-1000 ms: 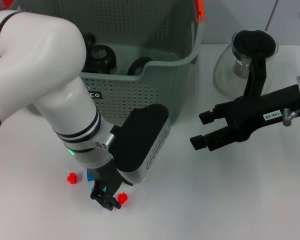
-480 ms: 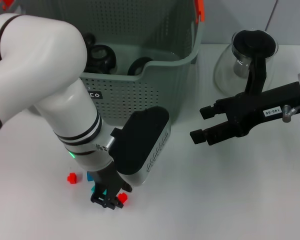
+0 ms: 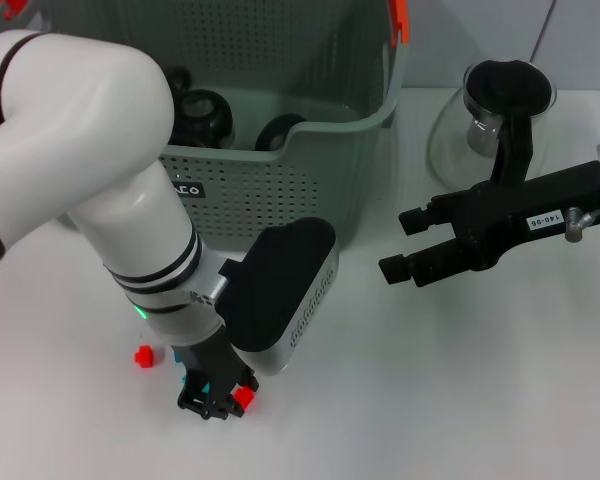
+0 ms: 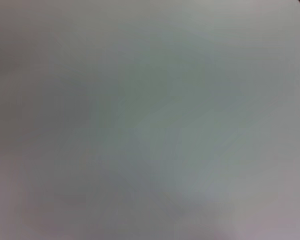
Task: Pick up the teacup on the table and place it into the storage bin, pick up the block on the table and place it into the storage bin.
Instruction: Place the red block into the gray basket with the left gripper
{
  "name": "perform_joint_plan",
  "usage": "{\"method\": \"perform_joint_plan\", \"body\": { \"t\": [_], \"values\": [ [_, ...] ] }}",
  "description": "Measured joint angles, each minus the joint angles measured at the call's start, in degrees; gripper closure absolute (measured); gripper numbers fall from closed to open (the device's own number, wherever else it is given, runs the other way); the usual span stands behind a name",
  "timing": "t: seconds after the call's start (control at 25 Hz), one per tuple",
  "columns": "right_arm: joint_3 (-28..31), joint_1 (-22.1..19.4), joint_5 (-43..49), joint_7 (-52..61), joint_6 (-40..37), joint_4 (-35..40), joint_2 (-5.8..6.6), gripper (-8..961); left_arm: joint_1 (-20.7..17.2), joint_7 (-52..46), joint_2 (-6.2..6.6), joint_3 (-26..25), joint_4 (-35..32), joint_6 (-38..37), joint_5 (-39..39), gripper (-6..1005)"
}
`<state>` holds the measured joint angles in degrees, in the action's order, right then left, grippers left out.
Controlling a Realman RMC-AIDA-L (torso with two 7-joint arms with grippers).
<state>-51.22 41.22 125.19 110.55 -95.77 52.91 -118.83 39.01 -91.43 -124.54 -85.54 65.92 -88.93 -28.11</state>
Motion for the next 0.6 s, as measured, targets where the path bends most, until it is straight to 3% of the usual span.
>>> {"method": "perform_joint_plan", "body": {
  "t": [0.6],
  "values": [
    [0.26,-0.09,-0.09,0.01,0.20,0.00,0.00,10,0.54,-0.30,0.03,-0.03,-0.05,-0.37,-0.22,810]
  ]
}}
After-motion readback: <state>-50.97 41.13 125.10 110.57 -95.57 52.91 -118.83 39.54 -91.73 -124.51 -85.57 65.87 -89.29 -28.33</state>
